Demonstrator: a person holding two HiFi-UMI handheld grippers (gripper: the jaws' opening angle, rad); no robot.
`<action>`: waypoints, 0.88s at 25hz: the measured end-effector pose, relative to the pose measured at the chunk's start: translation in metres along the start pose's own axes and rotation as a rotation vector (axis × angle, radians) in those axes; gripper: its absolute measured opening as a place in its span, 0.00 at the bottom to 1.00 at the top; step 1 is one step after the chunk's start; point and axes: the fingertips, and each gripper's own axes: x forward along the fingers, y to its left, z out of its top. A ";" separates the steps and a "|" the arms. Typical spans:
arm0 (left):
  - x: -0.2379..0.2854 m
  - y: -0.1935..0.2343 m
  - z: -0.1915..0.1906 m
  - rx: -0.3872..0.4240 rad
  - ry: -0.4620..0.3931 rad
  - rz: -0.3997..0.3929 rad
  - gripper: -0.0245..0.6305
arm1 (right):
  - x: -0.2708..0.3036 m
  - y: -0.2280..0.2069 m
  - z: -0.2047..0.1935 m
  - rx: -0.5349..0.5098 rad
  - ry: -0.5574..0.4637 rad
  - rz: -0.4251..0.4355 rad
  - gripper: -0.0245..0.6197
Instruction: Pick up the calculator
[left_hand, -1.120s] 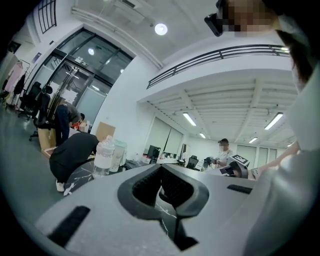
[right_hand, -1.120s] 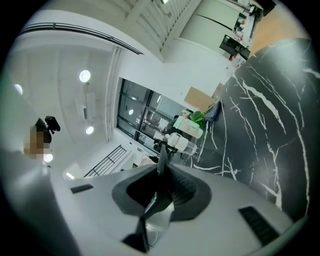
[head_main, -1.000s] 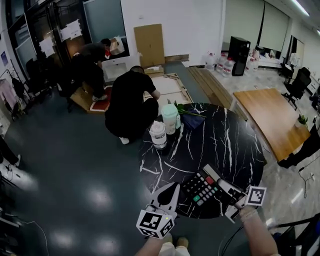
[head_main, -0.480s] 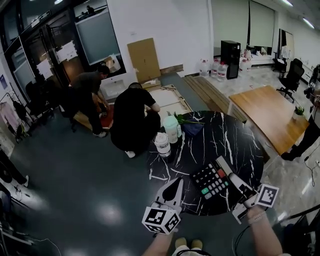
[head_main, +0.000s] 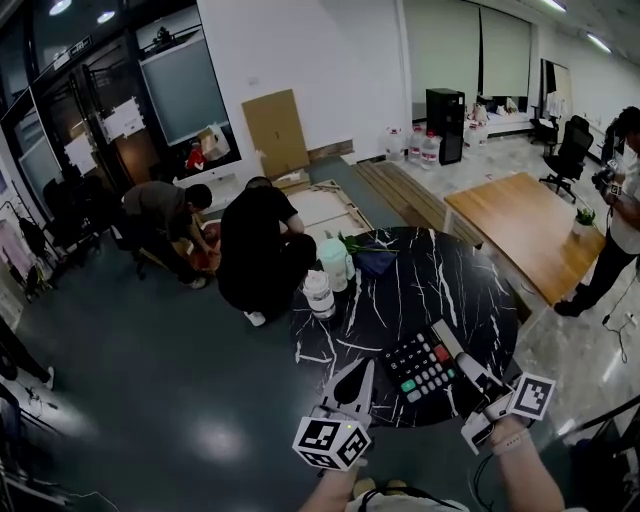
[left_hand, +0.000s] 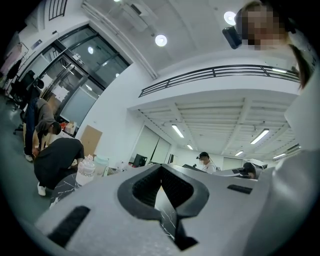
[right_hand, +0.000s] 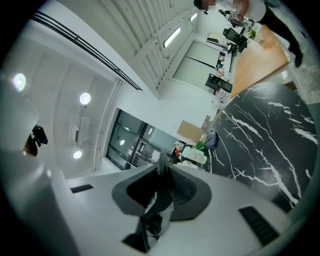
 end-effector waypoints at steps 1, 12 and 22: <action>-0.001 -0.001 -0.001 -0.003 0.001 0.000 0.05 | -0.003 -0.002 -0.002 0.011 -0.006 -0.007 0.12; -0.017 0.005 -0.022 -0.029 0.043 0.017 0.05 | -0.010 -0.017 -0.014 0.078 -0.041 -0.028 0.12; -0.024 0.017 -0.030 -0.051 0.059 0.043 0.05 | -0.010 -0.025 -0.020 0.084 -0.036 -0.059 0.12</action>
